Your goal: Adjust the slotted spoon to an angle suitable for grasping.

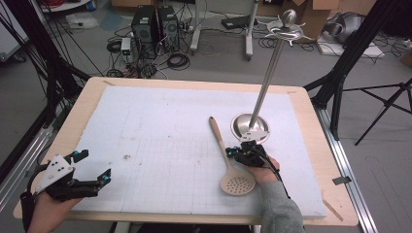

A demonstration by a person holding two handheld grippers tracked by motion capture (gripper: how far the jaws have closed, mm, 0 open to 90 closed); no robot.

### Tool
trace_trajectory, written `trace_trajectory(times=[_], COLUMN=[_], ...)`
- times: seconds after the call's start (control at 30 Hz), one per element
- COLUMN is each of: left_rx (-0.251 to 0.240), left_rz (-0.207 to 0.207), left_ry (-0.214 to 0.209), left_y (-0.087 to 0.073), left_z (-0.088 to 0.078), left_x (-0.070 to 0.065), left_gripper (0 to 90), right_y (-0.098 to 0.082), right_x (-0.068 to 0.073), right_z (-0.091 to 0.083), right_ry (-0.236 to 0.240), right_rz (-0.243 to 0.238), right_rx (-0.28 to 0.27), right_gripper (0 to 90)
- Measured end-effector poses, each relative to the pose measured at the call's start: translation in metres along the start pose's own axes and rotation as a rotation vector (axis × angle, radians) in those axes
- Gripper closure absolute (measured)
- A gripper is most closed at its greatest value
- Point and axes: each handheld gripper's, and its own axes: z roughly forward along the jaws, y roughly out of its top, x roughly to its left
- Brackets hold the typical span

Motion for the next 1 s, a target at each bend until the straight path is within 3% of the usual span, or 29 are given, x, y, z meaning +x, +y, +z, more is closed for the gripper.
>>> trace_trajectory(times=[0.4, 0.6, 0.77, 0.9, 1.0], left_rx=[0.002, 0.003, -0.020, -0.015, -0.019], left_rz=[0.000, 0.000, -0.006, -0.010, -0.014], left_ry=[0.000, -0.002, -0.011, -0.007, -0.007], left_y=[0.000, 0.000, 0.003, 0.002, 0.002], left_z=[0.000, -0.001, -0.003, -0.004, -0.004], left_x=[0.000, 0.001, 0.000, 0.002, 0.003], left_gripper=[2.8, 2.8, 2.8, 2.8, 2.8], right_y=[0.001, 0.008, 0.023, 0.035, 0.042], right_x=[0.002, 0.000, 0.008, 0.015, 0.015], right_z=[0.001, -0.005, -0.011, -0.011, -0.010], right_ry=[0.028, -0.020, -0.080, -0.103, -0.104], right_rz=[-0.023, -0.043, -0.053, -0.085, -0.072], right_rx=[0.004, 0.009, 0.019, 0.050, 0.068], right_gripper=[89.4, 89.5, 89.5, 89.6, 89.9])
